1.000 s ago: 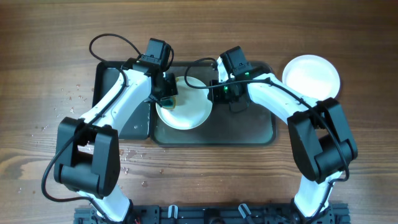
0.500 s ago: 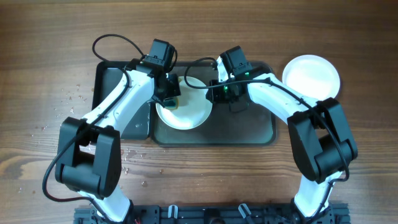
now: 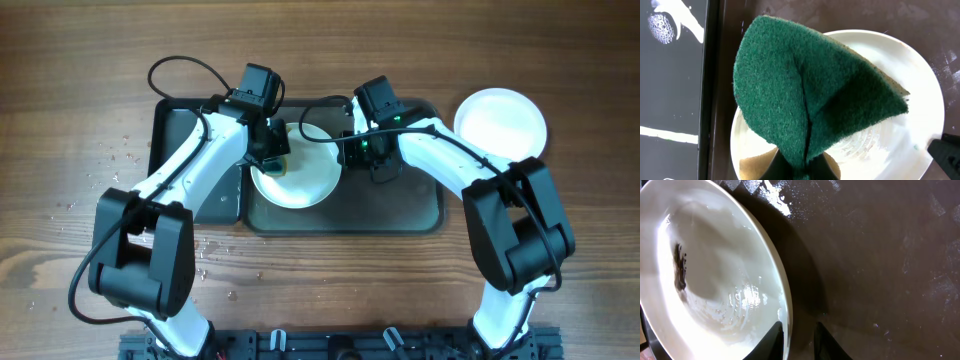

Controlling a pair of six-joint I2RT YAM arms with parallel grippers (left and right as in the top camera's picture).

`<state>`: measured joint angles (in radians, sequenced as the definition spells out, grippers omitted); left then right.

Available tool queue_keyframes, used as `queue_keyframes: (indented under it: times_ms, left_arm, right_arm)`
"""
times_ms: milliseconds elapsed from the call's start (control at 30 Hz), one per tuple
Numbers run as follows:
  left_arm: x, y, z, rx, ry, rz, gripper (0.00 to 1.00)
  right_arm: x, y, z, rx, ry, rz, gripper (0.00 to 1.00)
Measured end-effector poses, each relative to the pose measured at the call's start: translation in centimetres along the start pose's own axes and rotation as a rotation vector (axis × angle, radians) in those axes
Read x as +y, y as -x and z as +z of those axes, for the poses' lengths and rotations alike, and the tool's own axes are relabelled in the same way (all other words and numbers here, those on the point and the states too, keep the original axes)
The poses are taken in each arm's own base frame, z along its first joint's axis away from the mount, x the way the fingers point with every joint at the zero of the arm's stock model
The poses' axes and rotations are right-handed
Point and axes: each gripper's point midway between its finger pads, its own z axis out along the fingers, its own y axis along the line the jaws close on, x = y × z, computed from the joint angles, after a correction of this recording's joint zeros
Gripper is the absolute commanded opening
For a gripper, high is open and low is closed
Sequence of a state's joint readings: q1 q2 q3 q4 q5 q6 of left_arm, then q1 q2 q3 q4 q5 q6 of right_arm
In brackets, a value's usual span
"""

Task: Clean dirty plates on tray and stack at the side
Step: 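Scrub the plate surface with the sponge while the right gripper holds it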

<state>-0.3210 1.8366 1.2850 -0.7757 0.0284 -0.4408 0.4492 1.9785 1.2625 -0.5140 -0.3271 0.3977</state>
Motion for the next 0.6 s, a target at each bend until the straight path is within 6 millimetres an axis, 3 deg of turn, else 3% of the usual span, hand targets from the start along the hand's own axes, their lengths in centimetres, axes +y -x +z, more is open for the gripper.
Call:
queue_keyframes:
  times_ms: [133,267,600]
  left_arm:
    - [0.05,-0.08,0.07,0.002,0.001,0.0,0.04]
    - [0.04,-0.07,0.07,0.001,0.001,0.0,0.04]
    - [0.04,-0.07,0.07,0.001,0.001,0.0,0.04]
  right_arm:
    - [0.1,-0.06,0.07,-0.001,-0.005,0.004,0.19]
    - [0.61,-0.38,0.24,0.005,-0.003,0.001,0.1]
    - [0.72,-0.49,0.31,0.006,-0.008,-0.002,0.04]
